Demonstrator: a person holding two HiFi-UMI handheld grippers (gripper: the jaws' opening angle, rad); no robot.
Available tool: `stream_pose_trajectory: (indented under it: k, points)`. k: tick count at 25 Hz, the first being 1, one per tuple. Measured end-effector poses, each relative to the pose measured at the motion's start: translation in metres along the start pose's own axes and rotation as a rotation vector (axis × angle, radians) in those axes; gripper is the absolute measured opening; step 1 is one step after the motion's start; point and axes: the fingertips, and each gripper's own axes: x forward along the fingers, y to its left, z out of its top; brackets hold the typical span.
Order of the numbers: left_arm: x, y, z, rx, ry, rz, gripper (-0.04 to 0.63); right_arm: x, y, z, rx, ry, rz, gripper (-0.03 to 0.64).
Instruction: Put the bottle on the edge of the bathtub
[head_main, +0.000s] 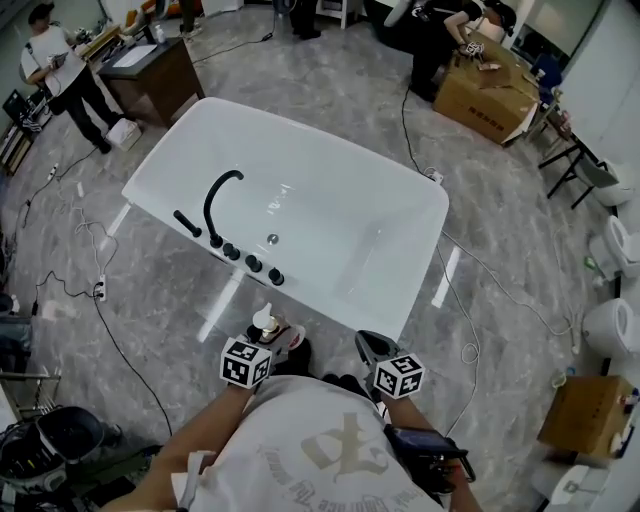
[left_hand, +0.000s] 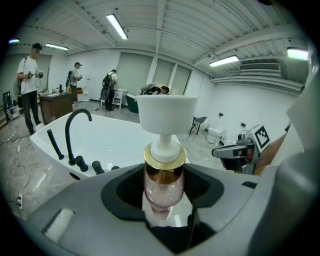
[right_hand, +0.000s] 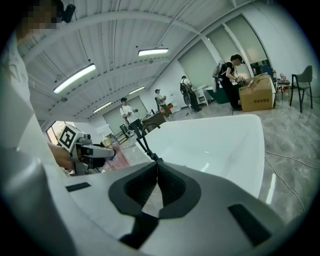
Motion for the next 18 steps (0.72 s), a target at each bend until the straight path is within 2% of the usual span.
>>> stream_pose_trajectory:
  k: [6,18]
  points:
    - [0.018,0.017,0.022,0.048,0.020,-0.068,0.215,0.009,-0.002,0.013,0.028,-0.029,-0.066,0.006]
    - [0.048,0.044,0.033,0.133,0.067,-0.161,0.215,0.026,-0.005,0.031,0.066,-0.077,-0.180,0.006]
